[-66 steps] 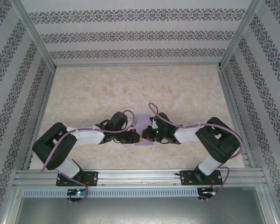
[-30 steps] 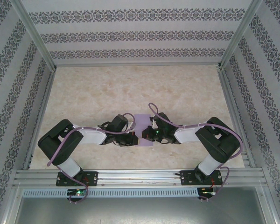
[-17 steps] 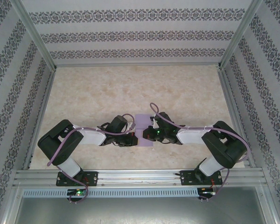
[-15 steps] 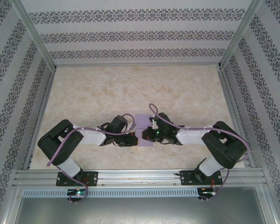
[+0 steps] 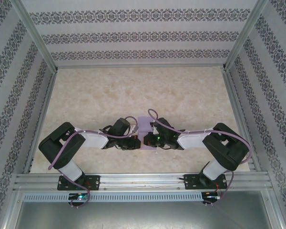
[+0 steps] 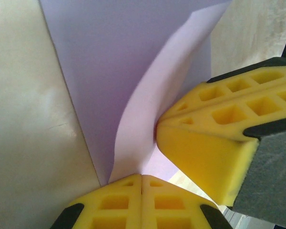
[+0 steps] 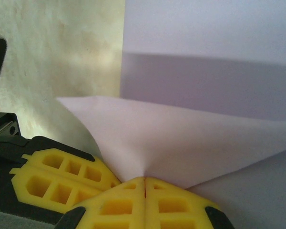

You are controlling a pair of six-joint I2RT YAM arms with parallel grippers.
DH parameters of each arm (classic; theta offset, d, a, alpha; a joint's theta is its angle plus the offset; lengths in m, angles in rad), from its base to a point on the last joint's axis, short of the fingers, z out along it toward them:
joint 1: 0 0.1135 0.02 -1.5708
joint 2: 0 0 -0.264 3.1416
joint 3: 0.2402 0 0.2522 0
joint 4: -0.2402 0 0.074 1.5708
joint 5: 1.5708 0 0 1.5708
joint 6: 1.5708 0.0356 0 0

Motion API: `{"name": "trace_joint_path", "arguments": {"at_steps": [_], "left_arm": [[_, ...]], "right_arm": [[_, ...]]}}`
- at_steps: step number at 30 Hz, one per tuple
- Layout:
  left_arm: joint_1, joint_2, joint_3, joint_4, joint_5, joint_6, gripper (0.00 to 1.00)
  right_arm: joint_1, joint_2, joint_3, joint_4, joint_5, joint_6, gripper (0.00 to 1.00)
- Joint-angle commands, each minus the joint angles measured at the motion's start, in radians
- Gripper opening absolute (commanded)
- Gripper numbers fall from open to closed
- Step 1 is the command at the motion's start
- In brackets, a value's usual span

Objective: Fold a paper plane with a square sheet of paper (fold left side to right side)
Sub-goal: Fold the triangle a second time at the center of the table.

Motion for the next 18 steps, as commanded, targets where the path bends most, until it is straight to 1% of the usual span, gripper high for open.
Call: {"name": "trace_joint_path", "arguments": {"at_steps": [1,8,18], "left_arm": [[-0.019,0.048,-0.014,-0.033,-0.059,0.003,0.00],[-0.020,0.049,-0.010,-0.035,-0.060,0.001,0.00],[-0.023,0.051,-0.002,-0.047,-0.067,-0.009,0.00]], "right_arm": [[0.012,-0.003,0.018,0.026,0.031,-0.026,0.00],[0.012,-0.052,0.006,0.031,0.045,-0.035,0.00],[0.012,0.025,0.033,0.047,0.037,-0.026,0.00]]}}
